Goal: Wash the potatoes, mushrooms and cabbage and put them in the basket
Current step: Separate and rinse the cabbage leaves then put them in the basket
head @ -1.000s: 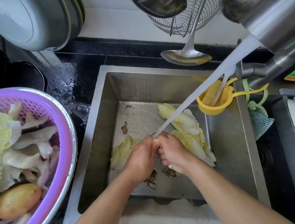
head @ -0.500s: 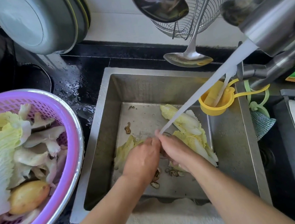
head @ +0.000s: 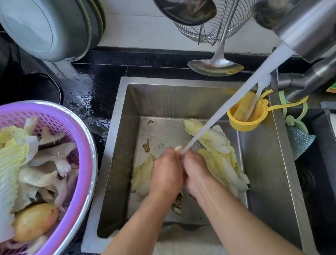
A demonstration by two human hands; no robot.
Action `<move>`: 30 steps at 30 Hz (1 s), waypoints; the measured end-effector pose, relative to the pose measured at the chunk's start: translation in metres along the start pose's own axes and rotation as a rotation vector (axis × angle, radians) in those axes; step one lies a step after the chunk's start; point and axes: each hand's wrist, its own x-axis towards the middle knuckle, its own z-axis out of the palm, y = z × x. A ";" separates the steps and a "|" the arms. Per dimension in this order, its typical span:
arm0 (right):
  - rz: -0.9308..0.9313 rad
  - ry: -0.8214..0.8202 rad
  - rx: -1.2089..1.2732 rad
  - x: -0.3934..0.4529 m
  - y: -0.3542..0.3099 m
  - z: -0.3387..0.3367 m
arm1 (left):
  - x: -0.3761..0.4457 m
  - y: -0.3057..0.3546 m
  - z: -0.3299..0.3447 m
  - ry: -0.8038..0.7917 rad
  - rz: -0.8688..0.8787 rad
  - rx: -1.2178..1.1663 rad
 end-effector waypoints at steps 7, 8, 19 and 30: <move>-0.146 -0.076 -0.870 0.006 -0.003 -0.035 | 0.007 -0.045 -0.015 -0.332 0.202 0.284; -0.167 -0.096 -0.910 0.006 -0.005 -0.036 | 0.006 -0.044 -0.016 -0.335 0.210 0.264; -0.450 -0.395 -0.866 -0.011 -0.026 -0.035 | -0.008 -0.031 -0.036 -0.528 0.119 -0.463; -0.021 -0.108 -0.746 0.015 -0.008 -0.075 | -0.007 -0.037 -0.031 -0.346 -0.284 -0.841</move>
